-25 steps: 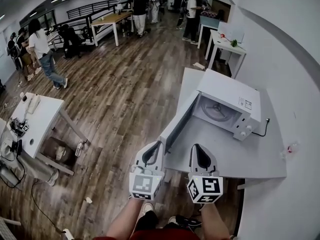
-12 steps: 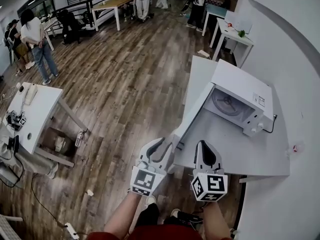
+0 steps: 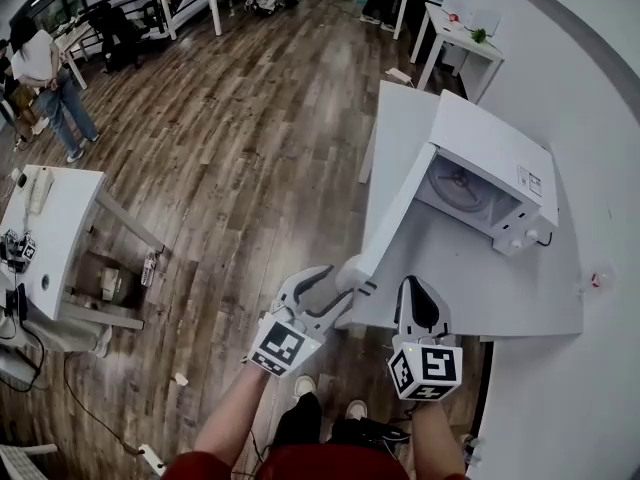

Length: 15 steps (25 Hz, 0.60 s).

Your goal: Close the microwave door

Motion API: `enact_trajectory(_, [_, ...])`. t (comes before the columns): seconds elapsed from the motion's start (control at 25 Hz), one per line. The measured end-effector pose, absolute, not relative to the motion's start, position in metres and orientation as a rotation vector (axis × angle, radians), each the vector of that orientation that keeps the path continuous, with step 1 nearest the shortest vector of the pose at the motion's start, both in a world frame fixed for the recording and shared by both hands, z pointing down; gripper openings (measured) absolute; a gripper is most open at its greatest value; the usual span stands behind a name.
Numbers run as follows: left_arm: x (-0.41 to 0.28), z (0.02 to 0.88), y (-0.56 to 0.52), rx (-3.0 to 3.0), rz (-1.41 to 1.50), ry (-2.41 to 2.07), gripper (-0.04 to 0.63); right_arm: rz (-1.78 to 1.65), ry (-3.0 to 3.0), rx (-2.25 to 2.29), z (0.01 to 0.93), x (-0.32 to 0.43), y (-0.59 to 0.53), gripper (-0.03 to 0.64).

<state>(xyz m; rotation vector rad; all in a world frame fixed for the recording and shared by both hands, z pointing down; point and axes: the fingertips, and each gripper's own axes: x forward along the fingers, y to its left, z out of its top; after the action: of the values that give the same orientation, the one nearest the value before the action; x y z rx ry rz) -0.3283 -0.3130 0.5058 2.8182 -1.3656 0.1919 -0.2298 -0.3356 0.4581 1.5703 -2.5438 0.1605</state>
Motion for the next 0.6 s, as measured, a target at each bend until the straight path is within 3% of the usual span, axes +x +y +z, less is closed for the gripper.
enact_trajectory(0.6, [-0.316,0.541,-0.346,2.985,0.214,-0.888,0.219,0.228,-2.403,1.660,0.497,-0.218,-0.366,0.028])
